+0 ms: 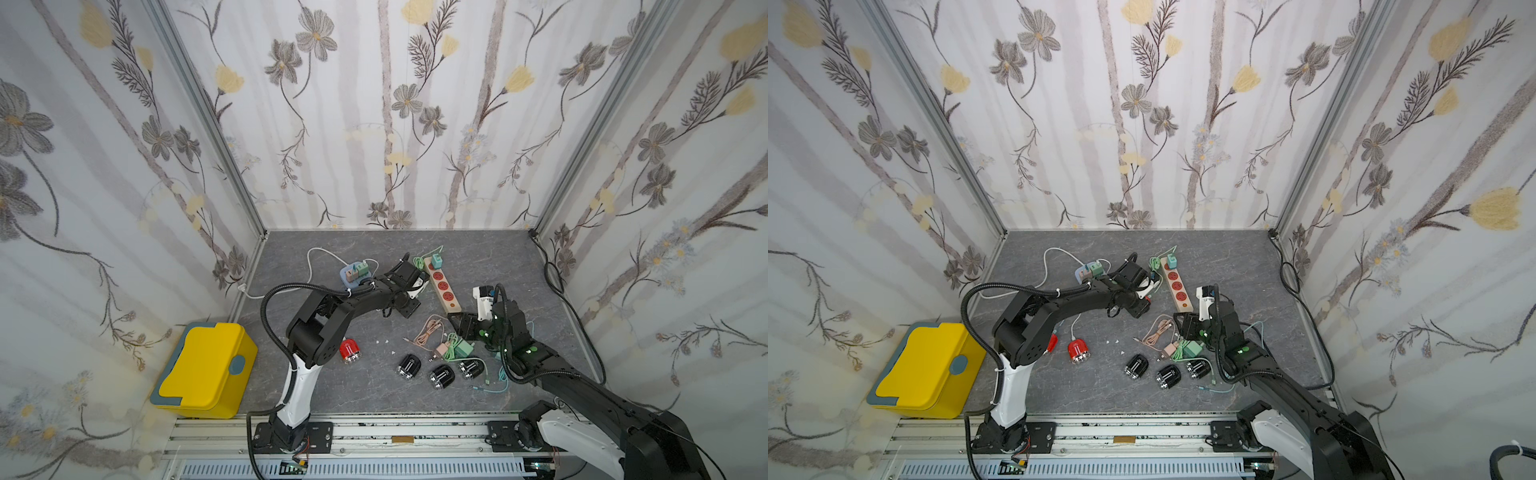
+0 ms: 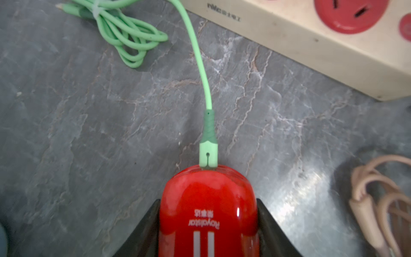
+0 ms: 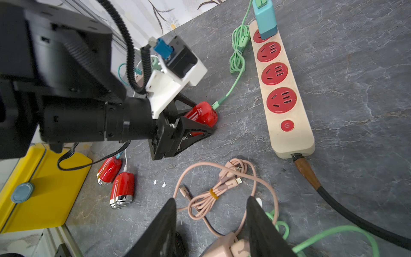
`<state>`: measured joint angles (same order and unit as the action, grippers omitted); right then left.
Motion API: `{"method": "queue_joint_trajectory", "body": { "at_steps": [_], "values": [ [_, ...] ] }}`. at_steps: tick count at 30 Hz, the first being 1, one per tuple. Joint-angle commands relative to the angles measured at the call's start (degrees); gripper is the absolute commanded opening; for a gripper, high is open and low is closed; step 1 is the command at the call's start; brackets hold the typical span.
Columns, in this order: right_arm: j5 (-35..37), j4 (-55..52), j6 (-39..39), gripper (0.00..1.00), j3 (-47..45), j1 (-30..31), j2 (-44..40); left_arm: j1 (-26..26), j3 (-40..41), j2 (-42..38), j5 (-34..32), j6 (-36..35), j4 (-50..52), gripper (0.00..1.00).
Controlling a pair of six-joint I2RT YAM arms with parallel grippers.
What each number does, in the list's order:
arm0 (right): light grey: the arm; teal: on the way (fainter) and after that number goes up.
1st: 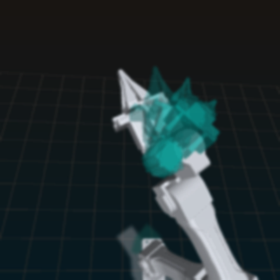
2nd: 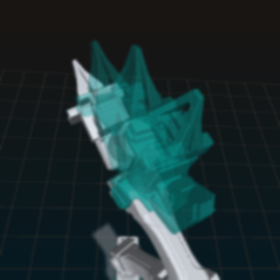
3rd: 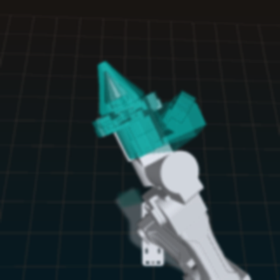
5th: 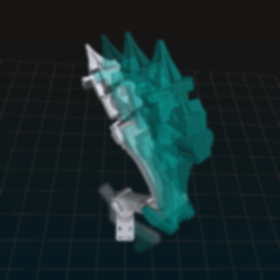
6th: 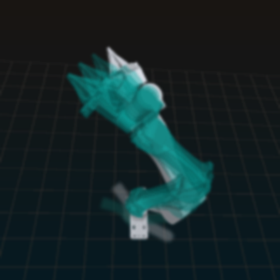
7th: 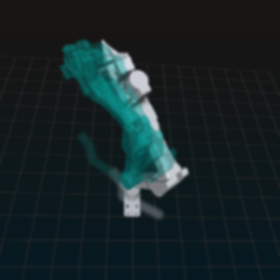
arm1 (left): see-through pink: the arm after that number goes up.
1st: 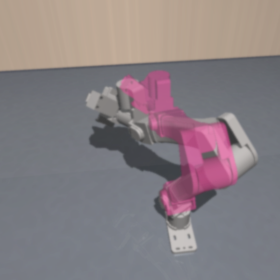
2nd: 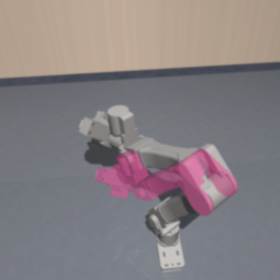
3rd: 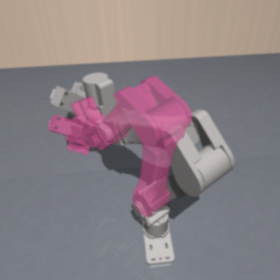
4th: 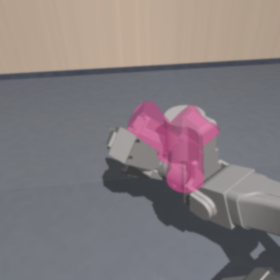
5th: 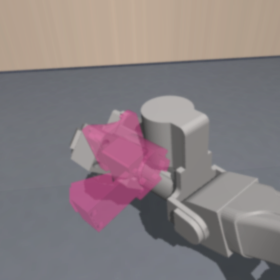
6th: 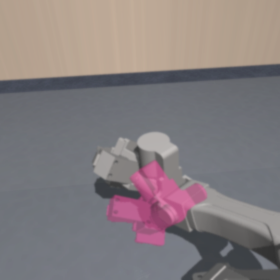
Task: Unplug the electric shaver
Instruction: Pick up the electric shaver from the center of the board.
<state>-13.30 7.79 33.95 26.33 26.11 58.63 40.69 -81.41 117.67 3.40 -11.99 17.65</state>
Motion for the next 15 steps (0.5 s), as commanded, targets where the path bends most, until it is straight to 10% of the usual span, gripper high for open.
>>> {"method": "queue_joint_trajectory", "body": {
  "at_steps": [1, 15],
  "values": [
    [-5.37, 4.15, 4.55, 0.50, 1.72, -0.62, 2.26, 0.01, 3.61, -4.46, 4.15, 1.49, -7.49, 0.49],
    [-14.92, 11.77, 17.09, 0.36, 10.42, -1.84, 16.45, 0.64, 25.63, -17.15, 10.84, 8.96, -33.85, 0.41]
  ]
}}
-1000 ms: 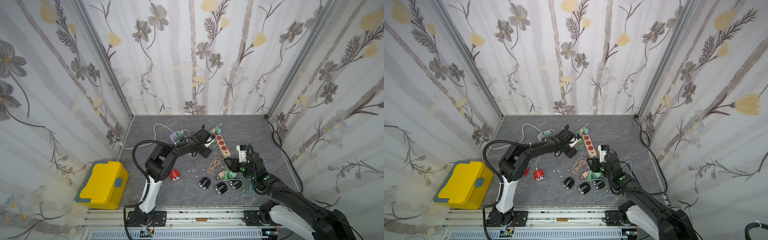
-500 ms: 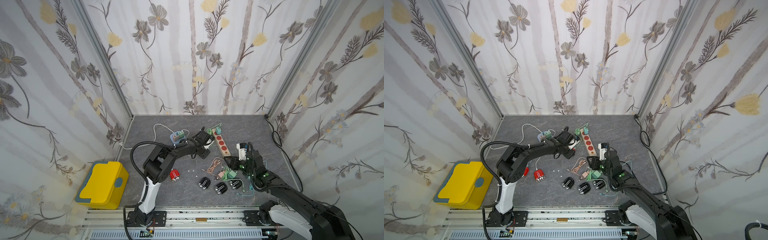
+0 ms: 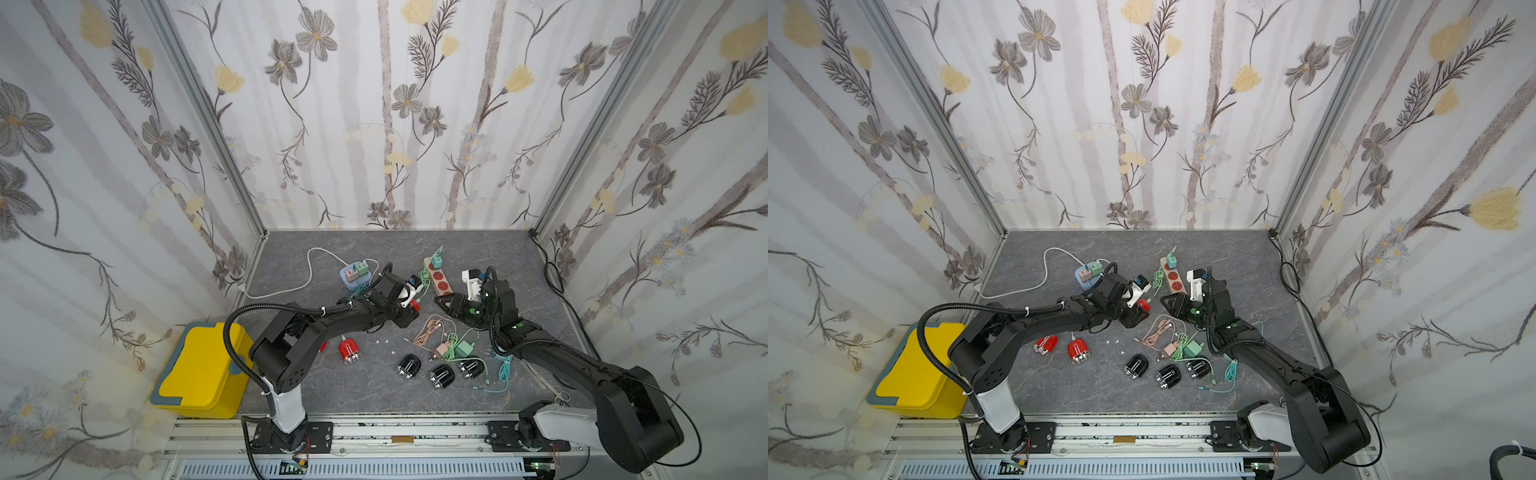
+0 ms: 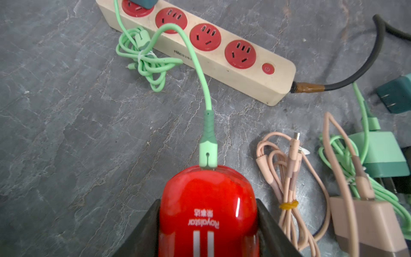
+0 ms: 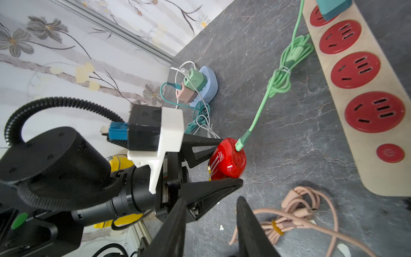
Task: Unplug the electric shaver
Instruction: Pick up the electric shaver from the center of the board, then remove the charging cable from the electric shaver.
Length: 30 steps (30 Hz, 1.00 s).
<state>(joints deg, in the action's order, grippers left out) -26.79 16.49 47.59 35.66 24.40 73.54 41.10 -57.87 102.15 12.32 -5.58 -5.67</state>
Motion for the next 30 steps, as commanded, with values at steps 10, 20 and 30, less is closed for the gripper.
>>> {"method": "queue_joint_trajectory", "body": {
  "at_steps": [10, 20, 30],
  "values": [
    [-3.97, 7.13, 5.08, 0.31, 2.40, -0.01, 8.29, 2.37, 8.36, -3.80, 0.42, 6.94, -20.90, 0.40],
    [-3.87, 9.85, 5.54, 0.27, 2.52, -0.02, 12.35, 3.74, 9.35, -4.61, -1.00, 8.49, -21.61, 0.38],
    [-6.50, 15.35, 6.41, 0.20, 3.32, 0.03, 15.61, 3.98, 9.38, -4.17, -0.54, 8.83, -21.20, 0.38]
  ]
}}
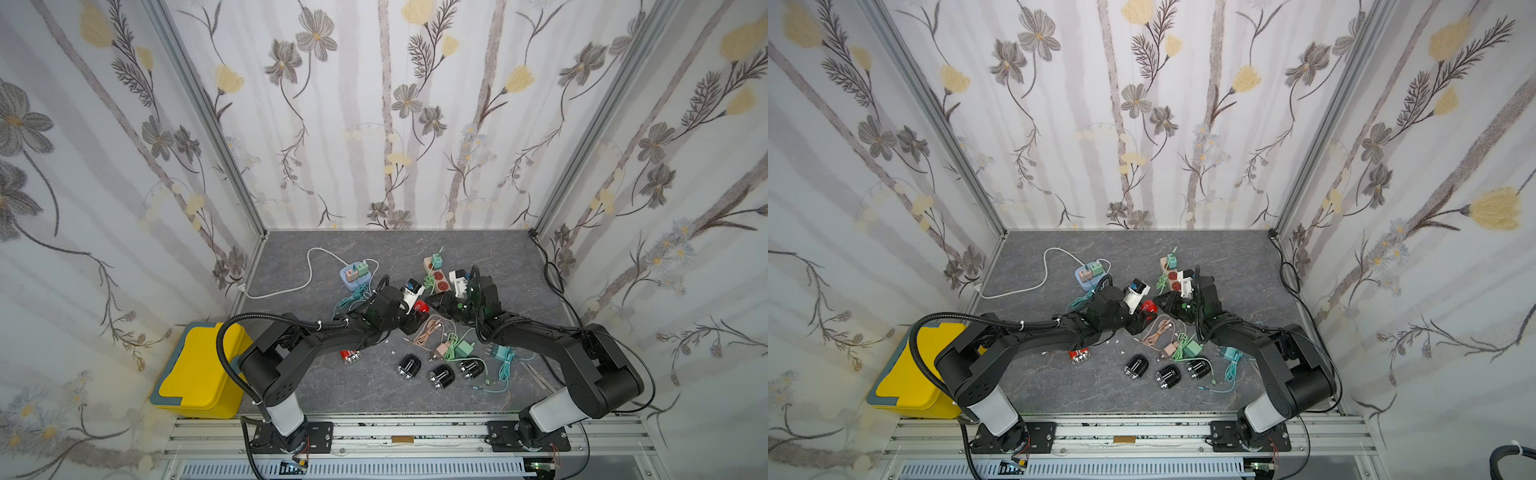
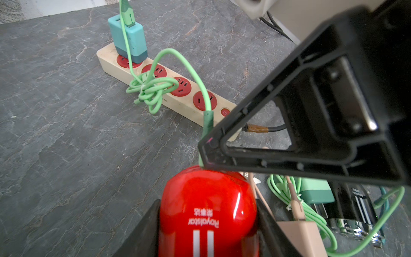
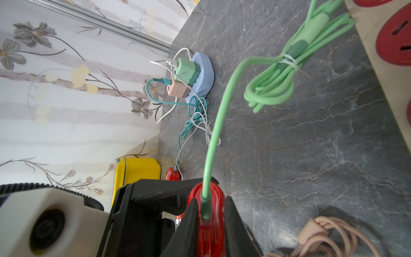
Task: Unplug the electric shaver
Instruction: Remove the charging cable from the electric shaver.
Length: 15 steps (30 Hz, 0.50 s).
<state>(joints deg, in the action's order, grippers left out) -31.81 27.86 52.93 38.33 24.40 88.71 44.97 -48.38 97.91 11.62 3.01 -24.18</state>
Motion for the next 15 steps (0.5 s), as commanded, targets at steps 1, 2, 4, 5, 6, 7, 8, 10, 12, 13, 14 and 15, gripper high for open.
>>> {"method": "queue_joint_trajectory", "body": {
  "at_steps": [1, 2, 4, 5, 6, 7, 8, 10, 12, 13, 14, 15],
  "values": [
    [-1.70, 4.34, 1.33, 0.19, 0.62, 0.03, 0.61, 0.04, -0.13, 0.08, 0.16, 0.25, -2.60, 0.38],
    [-1.85, 4.65, 1.47, 0.18, 0.63, -0.02, 0.84, 0.07, -0.12, 0.08, 0.07, 0.33, -2.61, 0.38],
    [-1.86, 5.05, 1.66, 0.15, 0.52, 0.01, 1.02, 0.16, -0.09, 0.00, -0.08, 0.37, -2.62, 0.38],
    [-1.93, 5.06, 1.74, 0.13, 0.54, 0.03, 0.98, 0.18, -0.15, 0.03, -0.03, 0.28, -2.58, 0.38],
    [-1.86, 5.10, 1.70, 0.11, 0.52, -0.02, 1.02, 0.13, -0.14, -0.11, -0.02, 0.32, -2.60, 0.38],
    [-1.81, 5.06, 1.74, 0.11, 0.52, -0.01, 1.03, 0.20, -0.08, -0.23, -0.18, 0.27, -2.62, 0.38],
    [-1.87, 5.05, 1.74, 0.11, 0.63, 0.03, 1.02, 0.29, 0.00, -0.39, -0.28, 0.20, -2.62, 0.38],
    [-1.47, 4.97, 1.83, 0.07, 0.63, -0.06, 0.95, 0.37, 0.42, -0.92, -0.63, 0.01, -2.47, 0.38],
    [-0.56, 4.99, 2.08, 0.05, 0.41, -0.26, 0.45, 0.36, 0.91, -1.56, -0.92, -0.22, -2.32, 0.37],
    [-0.41, 5.27, 2.41, 0.04, 0.27, -0.46, 0.25, 0.38, 1.21, -1.95, -1.15, -0.27, -2.03, 0.37],
    [-0.79, 6.17, 3.02, 0.04, 0.09, -0.73, 0.07, 0.32, 1.51, -2.21, -1.32, -0.32, -1.84, 0.38],
    [-1.93, 8.40, 4.33, 0.04, -0.48, -1.20, -0.04, 0.38, 1.85, -2.42, -1.63, -0.41, -1.79, 0.37]
  ]
}}
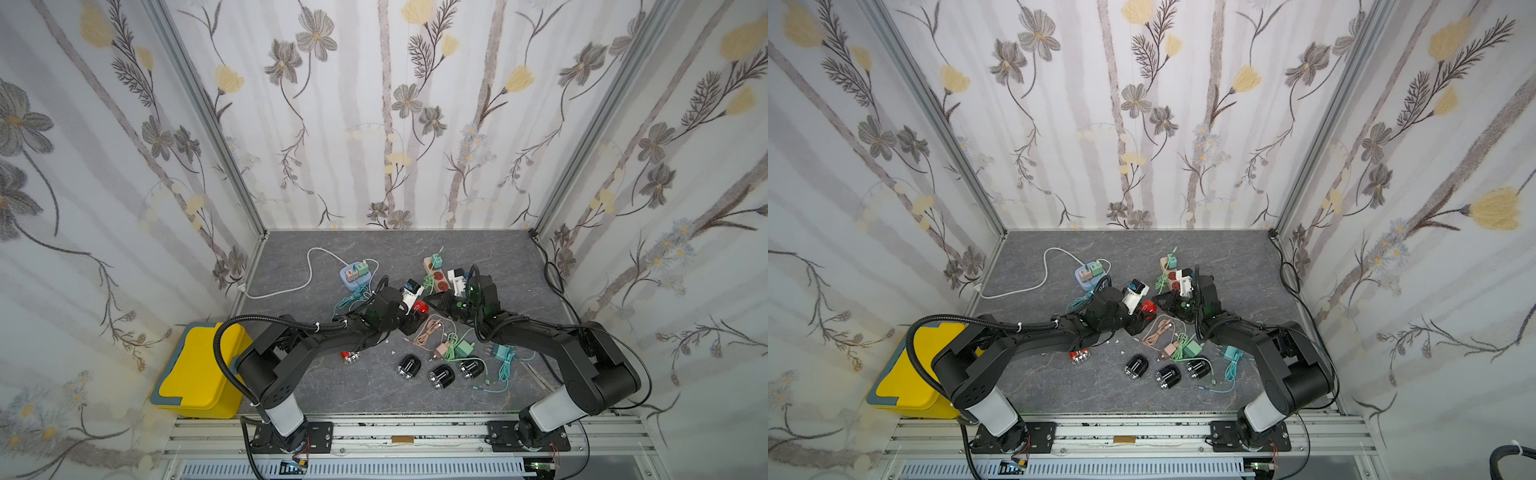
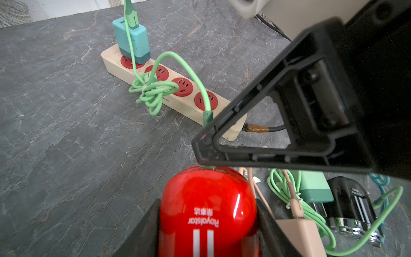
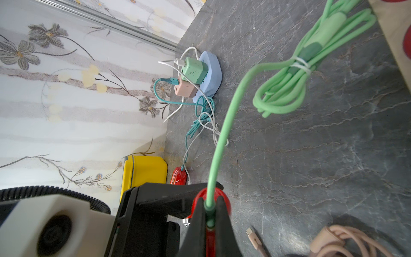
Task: Unplug the electric shaver
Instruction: Remove the charging cable from the electric shaver.
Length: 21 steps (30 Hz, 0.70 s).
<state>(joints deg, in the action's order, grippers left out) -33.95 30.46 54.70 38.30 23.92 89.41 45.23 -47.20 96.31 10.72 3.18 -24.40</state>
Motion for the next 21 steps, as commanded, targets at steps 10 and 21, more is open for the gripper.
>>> {"method": "queue_joint_trajectory", "body": {
  "at_steps": [10, 21],
  "values": [
    [-1.78, 6.24, 2.95, 0.04, 0.56, -2.44, -1.22, 0.45, 1.87, -0.78, -1.33, -0.74, -0.28, 0.38],
    [10.50, -9.96, -7.37, 0.00, 3.64, -1.60, -6.81, 0.73, 2.91, -1.67, -1.71, -0.50, 0.46, 0.36]
  ]
}}
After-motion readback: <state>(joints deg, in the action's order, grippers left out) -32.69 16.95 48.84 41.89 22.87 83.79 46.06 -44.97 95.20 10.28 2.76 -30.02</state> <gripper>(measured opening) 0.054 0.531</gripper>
